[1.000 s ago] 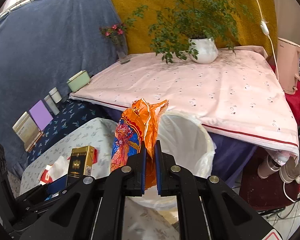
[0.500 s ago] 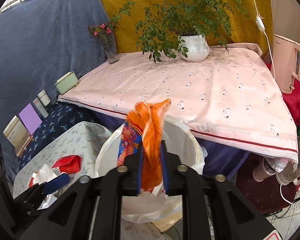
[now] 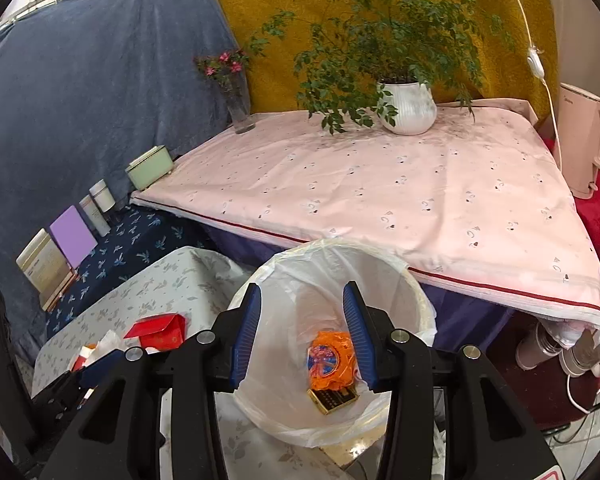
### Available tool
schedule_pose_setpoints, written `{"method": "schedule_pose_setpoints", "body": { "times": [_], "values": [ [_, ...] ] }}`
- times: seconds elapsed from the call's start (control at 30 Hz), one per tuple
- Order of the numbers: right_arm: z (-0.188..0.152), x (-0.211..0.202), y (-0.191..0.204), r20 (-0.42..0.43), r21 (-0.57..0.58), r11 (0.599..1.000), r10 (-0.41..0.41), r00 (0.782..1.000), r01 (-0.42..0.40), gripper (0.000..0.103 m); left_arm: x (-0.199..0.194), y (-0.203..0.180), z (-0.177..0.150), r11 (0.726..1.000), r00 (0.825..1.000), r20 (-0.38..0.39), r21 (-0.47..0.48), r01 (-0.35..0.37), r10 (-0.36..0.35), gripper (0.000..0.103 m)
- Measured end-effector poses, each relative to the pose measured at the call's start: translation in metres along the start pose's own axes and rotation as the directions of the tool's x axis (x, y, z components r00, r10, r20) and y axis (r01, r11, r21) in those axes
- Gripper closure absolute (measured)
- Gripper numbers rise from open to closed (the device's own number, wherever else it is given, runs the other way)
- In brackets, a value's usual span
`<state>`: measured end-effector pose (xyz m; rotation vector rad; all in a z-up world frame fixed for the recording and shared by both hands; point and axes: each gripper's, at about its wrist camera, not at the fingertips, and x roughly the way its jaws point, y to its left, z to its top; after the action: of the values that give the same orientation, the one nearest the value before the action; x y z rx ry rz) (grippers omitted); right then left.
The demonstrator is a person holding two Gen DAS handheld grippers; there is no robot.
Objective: Collect trash
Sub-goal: 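Carry the box and bag over the white bin and open both grippers, then move both grippers back over the remaining trash on the table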
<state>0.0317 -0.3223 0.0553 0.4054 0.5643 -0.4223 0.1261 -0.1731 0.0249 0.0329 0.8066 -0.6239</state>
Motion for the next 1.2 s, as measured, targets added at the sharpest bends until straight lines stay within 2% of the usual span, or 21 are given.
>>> {"method": "schedule_pose_setpoints", "body": {
  "times": [0.33, 0.63, 0.97, 1.2],
  "values": [
    [-0.007, -0.009, 0.045, -0.002, -0.058, 0.997, 0.057, 0.998, -0.057, 0.056, -0.029, 0.043, -0.003, 0.996, 0.997, 0.04, -0.068, -0.059, 0.062, 0.016],
    [-0.019, -0.014, 0.087, -0.018, -0.116, 0.988, 0.105, 0.994, -0.106, 0.054, -0.056, 0.095, -0.012, 0.979, 0.989, 0.053, -0.159, -0.128, 0.138, 0.013],
    [-0.047, -0.009, 0.14, -0.082, -0.193, 0.965, 0.164, 0.983, -0.177, 0.053, -0.081, 0.159, -0.039, 0.94, 0.965, 0.025, -0.233, -0.248, 0.261, 0.012],
    [-0.072, 0.004, 0.172, -0.148, -0.226, 0.948, 0.194, 0.97, -0.224, 0.053, -0.082, 0.19, -0.061, 0.918, 0.947, -0.026, -0.237, -0.318, 0.321, 0.012]
  ]
}}
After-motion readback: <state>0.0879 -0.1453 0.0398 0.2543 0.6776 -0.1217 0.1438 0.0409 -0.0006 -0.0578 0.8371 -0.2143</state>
